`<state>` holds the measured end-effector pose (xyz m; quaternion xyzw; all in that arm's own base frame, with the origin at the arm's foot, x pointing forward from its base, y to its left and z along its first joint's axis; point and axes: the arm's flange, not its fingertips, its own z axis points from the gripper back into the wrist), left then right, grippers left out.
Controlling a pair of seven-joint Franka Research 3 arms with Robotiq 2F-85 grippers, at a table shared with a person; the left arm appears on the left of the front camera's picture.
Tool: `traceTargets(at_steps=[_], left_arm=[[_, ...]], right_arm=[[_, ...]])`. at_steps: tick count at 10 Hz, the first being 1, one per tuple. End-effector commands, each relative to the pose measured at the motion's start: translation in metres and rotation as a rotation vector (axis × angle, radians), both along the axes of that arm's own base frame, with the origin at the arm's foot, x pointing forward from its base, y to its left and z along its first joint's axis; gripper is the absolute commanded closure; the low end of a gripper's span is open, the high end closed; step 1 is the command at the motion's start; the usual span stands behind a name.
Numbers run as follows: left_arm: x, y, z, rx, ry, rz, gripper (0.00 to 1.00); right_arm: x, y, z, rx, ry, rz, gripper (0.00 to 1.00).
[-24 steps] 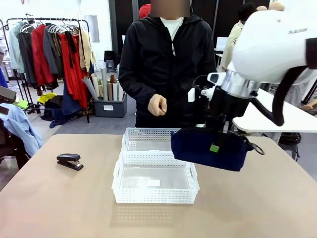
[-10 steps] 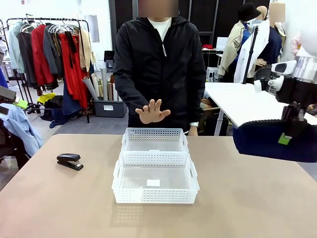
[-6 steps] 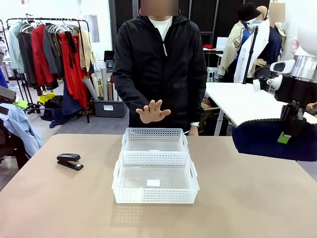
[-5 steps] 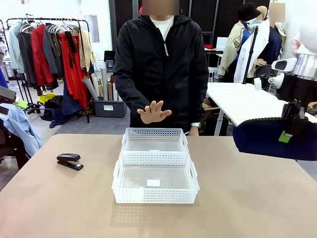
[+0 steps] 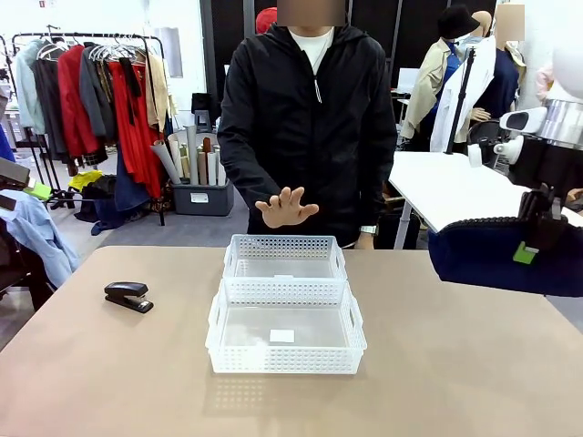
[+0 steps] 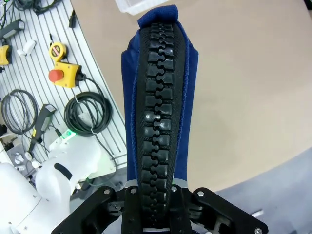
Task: Distribute items into two baskets.
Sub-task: Move the picked Pencil pouch towards the Organizing basket indicated by the person, stopping as directed, then place the picked Pencil pouch into the Organizing basket as instructed by the person.
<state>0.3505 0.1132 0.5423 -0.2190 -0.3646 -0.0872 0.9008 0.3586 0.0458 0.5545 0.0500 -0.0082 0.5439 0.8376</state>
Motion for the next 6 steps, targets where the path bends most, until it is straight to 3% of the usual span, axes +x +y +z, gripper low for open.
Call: traceTargets(at_steps=[1,6], left_arm=[[0.0002,0.0005,-0.0007,-0.006,-0.003,-0.008,0.00],[0.0002,0.0005,-0.0007,-0.006,-0.003,-0.008,0.00]], right_arm=[[-0.0018,-0.0016,-0.0003,-0.009,-0.006,-0.005,1.00],[-0.0018,-0.0016,-0.0003,-0.009,-0.006,-0.005,1.00]])
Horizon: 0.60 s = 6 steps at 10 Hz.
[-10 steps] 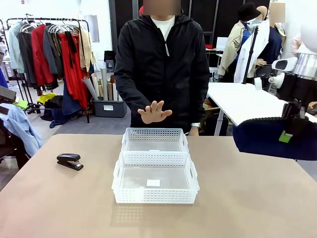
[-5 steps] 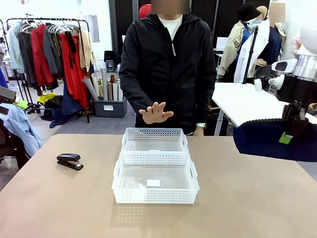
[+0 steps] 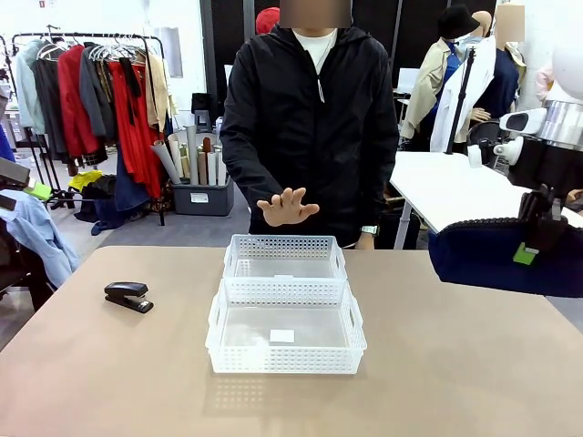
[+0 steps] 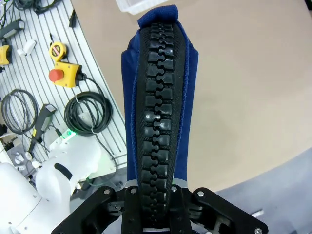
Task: Distribute items into two baskets.
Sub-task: Place the picked Pencil pouch into the Organizing basket as instructed by the person.
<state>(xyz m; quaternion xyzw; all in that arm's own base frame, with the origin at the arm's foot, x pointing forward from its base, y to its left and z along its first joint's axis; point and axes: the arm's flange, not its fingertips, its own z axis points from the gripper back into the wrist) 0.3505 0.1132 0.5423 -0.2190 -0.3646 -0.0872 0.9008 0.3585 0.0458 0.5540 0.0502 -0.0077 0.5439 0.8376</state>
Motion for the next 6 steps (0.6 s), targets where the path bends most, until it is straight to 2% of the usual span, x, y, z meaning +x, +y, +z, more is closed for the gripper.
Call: traceTargets(at_steps=[1,6], left_arm=[[0.0002,0.0005,-0.0007,-0.006,-0.003,-0.008,0.00],[0.0002,0.0005,-0.0007,-0.006,-0.003,-0.008,0.00]], right_arm=[[-0.0017,-0.0016,0.0003,-0.008,-0.007,-0.005,1.00],[-0.0017,-0.0016,0.0003,-0.008,-0.007,-0.005,1.00]])
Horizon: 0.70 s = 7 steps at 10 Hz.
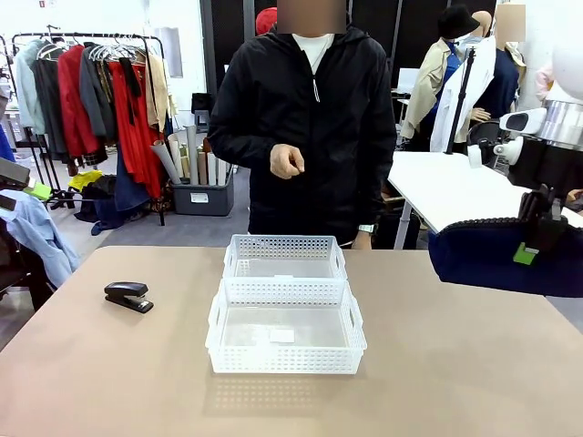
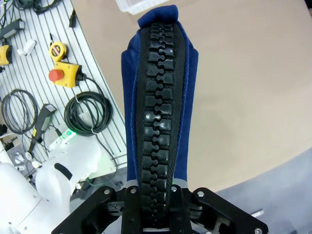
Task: Distribute items into two baskets.
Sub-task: Place the picked Pencil pouch into the Organizing basket as instructed by the person.
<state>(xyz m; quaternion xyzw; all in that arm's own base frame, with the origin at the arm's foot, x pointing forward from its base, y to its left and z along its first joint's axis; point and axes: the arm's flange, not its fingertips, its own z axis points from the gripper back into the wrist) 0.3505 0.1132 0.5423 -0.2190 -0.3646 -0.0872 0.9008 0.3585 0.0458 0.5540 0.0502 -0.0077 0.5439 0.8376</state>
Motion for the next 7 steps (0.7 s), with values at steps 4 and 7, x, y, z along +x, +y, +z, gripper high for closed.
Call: traceTargets(at_steps=[4,7], left_arm=[[0.0002,0.0005,-0.0007,-0.006,-0.003,-0.008,0.00],[0.0002,0.0005,-0.0007,-0.006,-0.003,-0.008,0.00]], right_arm=[[-0.0017,-0.0016,0.0003,-0.008,-0.007,-0.005,1.00],[-0.0017,-0.0016,0.0003,-0.008,-0.007,-0.005,1.00]])
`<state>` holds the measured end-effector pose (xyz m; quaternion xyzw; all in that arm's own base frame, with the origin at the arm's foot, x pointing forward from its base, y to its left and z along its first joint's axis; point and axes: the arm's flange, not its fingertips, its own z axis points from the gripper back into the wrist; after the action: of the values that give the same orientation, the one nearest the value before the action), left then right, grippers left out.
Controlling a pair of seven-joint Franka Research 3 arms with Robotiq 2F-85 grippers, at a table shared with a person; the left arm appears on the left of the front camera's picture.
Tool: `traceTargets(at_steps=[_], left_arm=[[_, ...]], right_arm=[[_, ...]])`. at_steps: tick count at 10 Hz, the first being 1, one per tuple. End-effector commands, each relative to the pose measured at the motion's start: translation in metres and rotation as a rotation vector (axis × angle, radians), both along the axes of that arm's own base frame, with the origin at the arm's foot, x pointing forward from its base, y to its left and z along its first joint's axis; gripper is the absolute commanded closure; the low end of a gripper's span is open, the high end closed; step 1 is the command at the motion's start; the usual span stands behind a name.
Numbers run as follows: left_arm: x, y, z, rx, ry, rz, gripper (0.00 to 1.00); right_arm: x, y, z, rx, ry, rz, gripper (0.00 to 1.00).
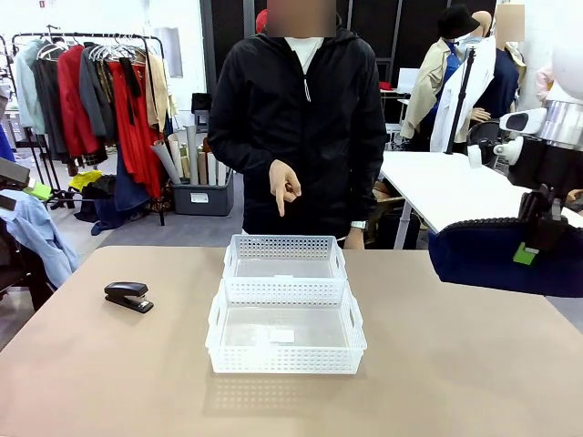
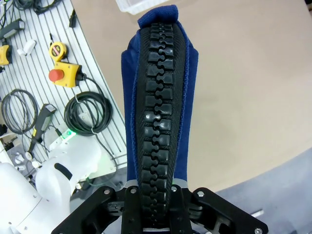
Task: Distribute items into two baskets.
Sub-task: Place the picked Pencil pouch into the Organizing basket as instructed by the person.
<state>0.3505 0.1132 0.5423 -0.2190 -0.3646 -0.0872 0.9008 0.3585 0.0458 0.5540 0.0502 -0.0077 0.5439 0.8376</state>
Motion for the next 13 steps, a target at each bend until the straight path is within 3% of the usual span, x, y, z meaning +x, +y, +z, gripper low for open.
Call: traceTargets(at_steps=[1,6,13], left_arm=[[0.000,0.000,-0.001,-0.006,-0.003,-0.008,0.00],[0.000,0.000,-0.001,-0.006,-0.003,-0.008,0.00],[0.000,0.000,-0.001,-0.006,-0.003,-0.008,0.00]], right_arm=[[0.000,0.000,0.000,0.000,0.000,0.000,1.00],[0.078,0.046,0.003,0.047,-0.025,0.149,1.00],[0.169,0.152,-0.009,0.022,-0.033,0.372,1.00]])
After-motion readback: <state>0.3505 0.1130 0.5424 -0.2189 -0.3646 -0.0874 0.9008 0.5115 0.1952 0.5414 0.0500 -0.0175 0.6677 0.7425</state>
